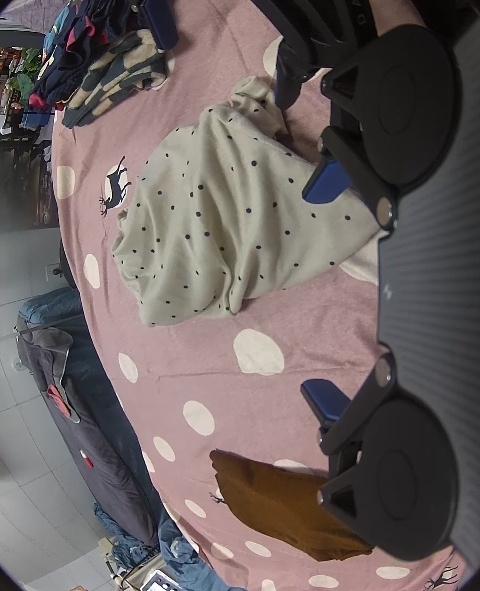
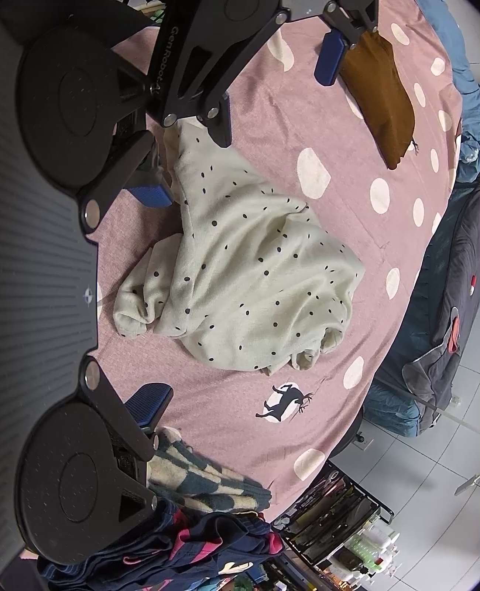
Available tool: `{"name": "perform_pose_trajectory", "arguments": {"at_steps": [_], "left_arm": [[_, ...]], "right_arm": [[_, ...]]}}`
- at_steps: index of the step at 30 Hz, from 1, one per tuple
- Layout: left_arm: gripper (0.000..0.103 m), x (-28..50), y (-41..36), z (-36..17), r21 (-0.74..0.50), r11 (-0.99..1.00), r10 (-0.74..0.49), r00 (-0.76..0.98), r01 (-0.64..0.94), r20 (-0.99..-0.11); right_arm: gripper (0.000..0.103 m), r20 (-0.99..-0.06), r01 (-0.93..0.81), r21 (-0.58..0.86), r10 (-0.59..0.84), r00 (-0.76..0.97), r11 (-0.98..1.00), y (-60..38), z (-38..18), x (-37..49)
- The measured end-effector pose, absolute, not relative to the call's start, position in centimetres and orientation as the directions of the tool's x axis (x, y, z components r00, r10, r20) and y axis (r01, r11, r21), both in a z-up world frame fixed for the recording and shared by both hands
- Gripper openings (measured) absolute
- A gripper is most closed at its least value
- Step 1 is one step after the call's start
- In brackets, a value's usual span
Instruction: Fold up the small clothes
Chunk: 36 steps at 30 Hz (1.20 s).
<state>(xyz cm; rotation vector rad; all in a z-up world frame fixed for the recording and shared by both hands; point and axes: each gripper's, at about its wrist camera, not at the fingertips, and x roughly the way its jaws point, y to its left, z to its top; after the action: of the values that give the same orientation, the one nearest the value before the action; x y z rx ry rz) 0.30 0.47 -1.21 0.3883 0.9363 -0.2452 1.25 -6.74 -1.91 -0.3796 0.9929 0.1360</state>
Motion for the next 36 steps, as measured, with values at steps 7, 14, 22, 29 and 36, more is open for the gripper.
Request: {"name": "perform_pose_trajectory", "arguments": {"at_steps": [7, 14, 22, 29, 36], "left_arm": [[0.103, 0.41, 0.5, -1.3, 0.213, 0.904, -0.04, 0.569, 0.37, -0.821], [0.103, 0.6, 0.51, -1.47, 0.201, 0.907, -0.045, 0.56, 0.37, -0.827], [0.103, 0.78, 0.71, -1.61, 0.193, 0.911, -0.047, 0.558, 0.364, -0.829], [0.103, 1.08, 0.8, -1.82, 0.181, 0.917, -0.047, 0.546, 0.356, -0.836], [0.103, 1.05, 0.42, -1.89, 0.191, 0.913, -0.042, 0.548, 0.361, -0.836]], "right_arm": [[0.103, -0.837, -0.284, -0.25, -0.059, 0.545, 0.926, -6.62, -1.89, 1.26], [0.103, -0.837, -0.287, -0.248, -0.055, 0.544, 0.925, -6.55, -1.86, 1.32], [0.103, -0.838, -0.292, -0.243, -0.049, 0.543, 0.925, -6.41, -1.89, 1.42], [0.103, -0.837, -0.3, -0.24, -0.04, 0.545, 0.923, -6.39, -1.93, 1.51], [0.103, -0.839, -0.301, -0.237, -0.038, 0.543, 0.924, -6.53, -1.96, 1.51]]}}
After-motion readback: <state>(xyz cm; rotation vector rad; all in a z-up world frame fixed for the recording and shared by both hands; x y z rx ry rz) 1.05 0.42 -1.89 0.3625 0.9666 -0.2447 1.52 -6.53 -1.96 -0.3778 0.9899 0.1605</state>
